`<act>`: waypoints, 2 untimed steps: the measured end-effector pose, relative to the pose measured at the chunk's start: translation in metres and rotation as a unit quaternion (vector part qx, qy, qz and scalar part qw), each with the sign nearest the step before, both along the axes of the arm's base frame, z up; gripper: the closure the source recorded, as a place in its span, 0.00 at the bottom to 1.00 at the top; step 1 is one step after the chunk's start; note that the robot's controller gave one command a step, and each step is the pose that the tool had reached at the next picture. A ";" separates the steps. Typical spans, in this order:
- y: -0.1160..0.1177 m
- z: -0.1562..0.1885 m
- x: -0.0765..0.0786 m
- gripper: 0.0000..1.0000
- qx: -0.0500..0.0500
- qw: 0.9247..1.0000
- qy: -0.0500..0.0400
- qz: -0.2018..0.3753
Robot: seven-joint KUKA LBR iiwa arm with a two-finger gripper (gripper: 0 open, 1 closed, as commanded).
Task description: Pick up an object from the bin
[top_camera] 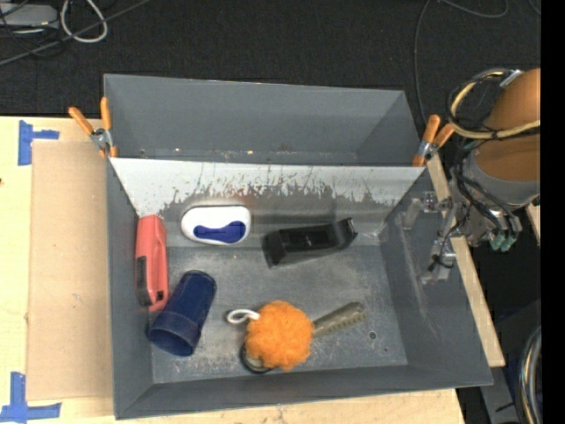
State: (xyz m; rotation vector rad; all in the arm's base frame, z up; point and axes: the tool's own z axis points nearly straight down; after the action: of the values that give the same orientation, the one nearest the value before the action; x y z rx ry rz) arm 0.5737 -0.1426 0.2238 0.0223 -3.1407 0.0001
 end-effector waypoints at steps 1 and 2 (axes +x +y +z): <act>0.000 0.000 0.000 0.00 0.000 1.000 0.000 0.000; 0.011 -0.058 -0.032 0.00 0.000 1.000 0.000 -0.006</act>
Offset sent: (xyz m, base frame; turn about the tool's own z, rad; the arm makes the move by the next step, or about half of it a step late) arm -0.0327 0.0113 -0.0588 0.0188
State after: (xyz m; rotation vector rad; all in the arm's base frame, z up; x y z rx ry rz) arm 0.5417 -0.1313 0.1657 0.0046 -3.1403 -0.0013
